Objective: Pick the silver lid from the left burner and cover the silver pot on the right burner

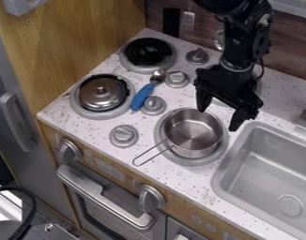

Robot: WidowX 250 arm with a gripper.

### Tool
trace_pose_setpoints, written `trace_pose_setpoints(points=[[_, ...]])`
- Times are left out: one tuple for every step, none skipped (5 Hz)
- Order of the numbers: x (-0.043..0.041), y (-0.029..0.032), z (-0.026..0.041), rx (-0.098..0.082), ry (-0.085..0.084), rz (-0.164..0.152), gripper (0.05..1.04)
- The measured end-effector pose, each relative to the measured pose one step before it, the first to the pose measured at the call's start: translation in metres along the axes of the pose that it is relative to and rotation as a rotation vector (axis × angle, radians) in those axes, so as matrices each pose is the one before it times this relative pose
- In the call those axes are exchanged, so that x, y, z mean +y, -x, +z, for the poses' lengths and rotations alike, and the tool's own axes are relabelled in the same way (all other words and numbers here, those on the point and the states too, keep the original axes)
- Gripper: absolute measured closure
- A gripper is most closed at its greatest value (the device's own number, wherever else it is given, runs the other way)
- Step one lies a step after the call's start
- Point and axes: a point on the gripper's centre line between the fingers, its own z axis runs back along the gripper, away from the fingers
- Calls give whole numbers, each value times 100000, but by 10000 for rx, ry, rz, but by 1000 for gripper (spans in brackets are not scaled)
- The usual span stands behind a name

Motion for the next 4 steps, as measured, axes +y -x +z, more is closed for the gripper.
trace_pose_setpoints(points=[[-61,890,-1231,441,-33,-44,85],[1719,-1109,-886,556,-264,-49,85],[5715,-1881,-573,121,-202,1131,85],[4650,-1419,-818,-160,-8,1020,85]])
